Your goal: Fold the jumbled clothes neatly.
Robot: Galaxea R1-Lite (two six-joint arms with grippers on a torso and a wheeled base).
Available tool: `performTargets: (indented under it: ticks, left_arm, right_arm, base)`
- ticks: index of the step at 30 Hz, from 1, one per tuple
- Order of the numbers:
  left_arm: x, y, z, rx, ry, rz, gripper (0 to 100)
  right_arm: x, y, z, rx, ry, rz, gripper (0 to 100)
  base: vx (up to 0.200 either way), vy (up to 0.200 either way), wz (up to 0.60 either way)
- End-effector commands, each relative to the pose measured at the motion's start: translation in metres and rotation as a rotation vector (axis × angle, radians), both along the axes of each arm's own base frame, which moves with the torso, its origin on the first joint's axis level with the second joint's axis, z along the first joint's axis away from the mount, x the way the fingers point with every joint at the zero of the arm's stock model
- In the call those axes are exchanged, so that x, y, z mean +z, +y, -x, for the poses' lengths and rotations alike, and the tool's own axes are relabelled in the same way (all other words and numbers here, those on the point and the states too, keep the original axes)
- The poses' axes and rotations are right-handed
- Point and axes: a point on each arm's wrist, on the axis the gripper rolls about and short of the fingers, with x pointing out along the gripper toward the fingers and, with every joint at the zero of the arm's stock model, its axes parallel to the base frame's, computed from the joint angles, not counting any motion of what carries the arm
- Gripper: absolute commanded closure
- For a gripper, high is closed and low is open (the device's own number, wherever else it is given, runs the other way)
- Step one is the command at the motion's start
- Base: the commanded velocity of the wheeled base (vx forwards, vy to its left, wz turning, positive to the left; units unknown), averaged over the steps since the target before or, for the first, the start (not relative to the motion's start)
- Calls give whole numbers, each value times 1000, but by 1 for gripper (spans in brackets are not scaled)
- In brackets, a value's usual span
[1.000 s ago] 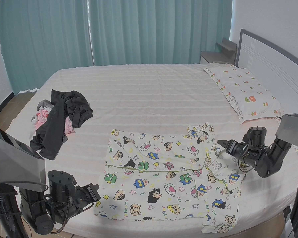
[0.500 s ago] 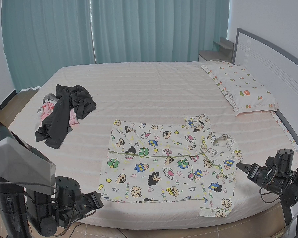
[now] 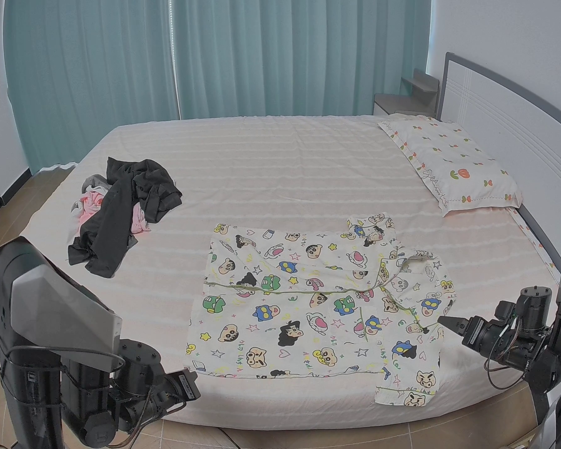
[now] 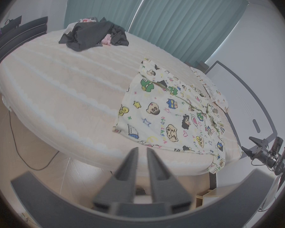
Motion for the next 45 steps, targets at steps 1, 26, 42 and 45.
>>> performTargets:
  ticks: [1, 26, 42, 45]
  left_arm:
    - [27, 3, 4, -39, -117, -4, 0]
    - [-23, 8, -63, -183, 161, -128, 0]
    - [-40, 2, -77, -135, 152, -207, 0]
    - [-47, -2, -80, -119, 144, -264, 0]
  right_arm:
    - [-22, -4, 2, 16, 101, -21, 0]
    - [-26, -16, 2, 17, 123, -73, 0]
    - [-27, -16, 2, 13, 125, -72, 0]
    - [-27, -16, 2, 13, 125, -72, 0]
  base:
    - [0, 0, 0]
    - [0, 0, 0]
    - [0, 0, 0]
    - [0, 0, 0]
